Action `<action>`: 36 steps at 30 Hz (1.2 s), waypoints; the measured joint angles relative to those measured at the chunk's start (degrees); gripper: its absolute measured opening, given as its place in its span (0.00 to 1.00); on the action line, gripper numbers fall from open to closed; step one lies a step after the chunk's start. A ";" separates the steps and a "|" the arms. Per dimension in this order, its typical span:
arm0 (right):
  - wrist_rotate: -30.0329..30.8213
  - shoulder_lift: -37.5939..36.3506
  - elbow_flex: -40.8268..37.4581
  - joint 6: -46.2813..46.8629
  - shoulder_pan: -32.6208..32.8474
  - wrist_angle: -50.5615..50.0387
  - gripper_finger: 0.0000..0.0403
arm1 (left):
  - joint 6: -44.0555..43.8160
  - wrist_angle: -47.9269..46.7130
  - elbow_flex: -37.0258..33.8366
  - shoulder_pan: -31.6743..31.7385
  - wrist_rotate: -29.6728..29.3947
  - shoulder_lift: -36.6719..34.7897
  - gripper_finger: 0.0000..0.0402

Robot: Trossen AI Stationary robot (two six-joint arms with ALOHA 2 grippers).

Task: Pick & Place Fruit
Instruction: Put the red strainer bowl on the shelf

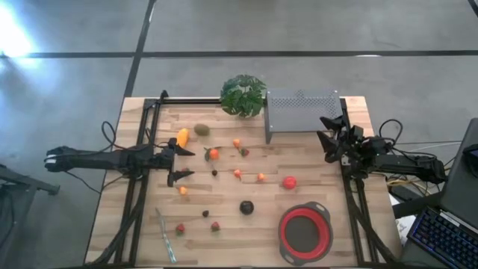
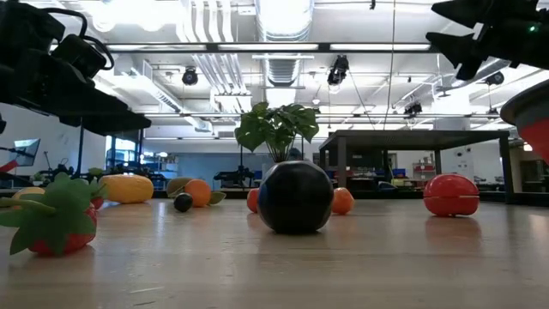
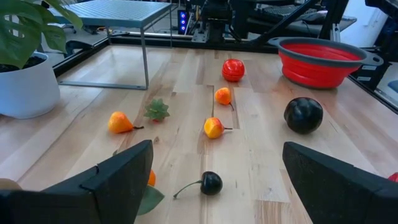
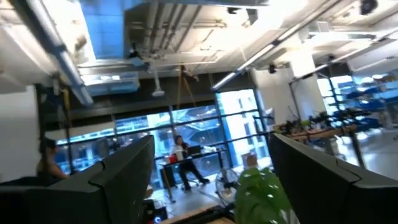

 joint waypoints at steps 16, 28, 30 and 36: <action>-3.77 5.77 21.84 4.07 0.00 -40.63 0.66 | 0.00 -0.01 0.00 0.00 0.00 0.01 0.91; -7.99 25.13 43.05 12.18 3.48 -79.10 0.58 | 0.00 -0.02 0.00 0.00 0.00 0.02 0.91; -7.87 28.25 45.31 13.42 5.11 -83.58 0.56 | -0.01 -0.02 0.00 0.00 0.00 0.01 0.91; -7.93 35.85 50.56 15.30 12.42 -88.94 0.51 | 0.00 -0.02 0.00 0.00 0.00 0.00 0.91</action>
